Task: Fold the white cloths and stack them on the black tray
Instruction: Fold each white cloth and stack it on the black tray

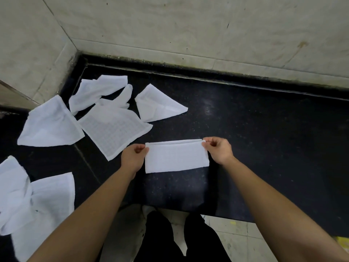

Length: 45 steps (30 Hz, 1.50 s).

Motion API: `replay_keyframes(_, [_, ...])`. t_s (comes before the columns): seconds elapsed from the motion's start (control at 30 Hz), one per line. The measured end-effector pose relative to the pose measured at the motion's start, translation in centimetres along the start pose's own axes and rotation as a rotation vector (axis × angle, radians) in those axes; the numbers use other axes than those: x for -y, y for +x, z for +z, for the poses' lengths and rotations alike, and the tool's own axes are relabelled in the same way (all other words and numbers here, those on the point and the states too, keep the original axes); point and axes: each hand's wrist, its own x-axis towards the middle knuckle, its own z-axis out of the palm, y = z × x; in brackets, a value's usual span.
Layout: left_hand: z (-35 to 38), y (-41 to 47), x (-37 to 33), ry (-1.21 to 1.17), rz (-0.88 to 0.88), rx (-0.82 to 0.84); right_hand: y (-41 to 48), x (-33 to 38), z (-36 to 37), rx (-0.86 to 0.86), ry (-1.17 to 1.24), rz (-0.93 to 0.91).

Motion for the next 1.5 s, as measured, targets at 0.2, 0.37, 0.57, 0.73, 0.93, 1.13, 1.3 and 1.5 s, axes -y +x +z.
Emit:
replay_keyframes(0.2, [0.8, 1.4, 0.0, 0.077, 0.004, -0.083, 1.8, -0.1, 1.6, -0.014, -0.065, 0.002])
replay_keyframes(0.37, [1.1, 2.1, 0.4, 0.139, 0.037, -0.094, 2.2, -0.2, 1.9, -0.015, -0.121, -0.004])
replay_keyframes(0.57, [0.7, 0.7, 2.0, 0.493, 0.503, -0.172, 0.0, -0.6, 2.0, -0.129, -0.551, -0.373])
replay_keyframes(0.73, [2.1, 0.1, 3.3, 0.944, 0.852, 0.034, -1.5, -0.9, 5.1, 0.068, -0.924, -0.673])
replay_keyframes(0.93, [2.6, 1.3, 4.4, 1.153, 0.691, 0.153, -0.4, -1.7, 9.4, 0.178, -1.090, -0.704])
replay_keyframes(1.13, [2.6, 1.7, 5.0, 1.099, 0.729, 0.147, 1.1, -2.8, 6.1, 0.102, -1.139, -0.628])
replay_keyframes(1.3, [2.7, 1.5, 4.9, 1.110, 0.704, 0.165, 1.0, -2.6, 3.8, 0.152, -1.180, -0.548])
replay_keyframes(1.5, [2.7, 0.5, 3.4, 1.102, 0.729, 0.141, -2.1, -2.1, 3.4, -0.092, -0.726, -0.325])
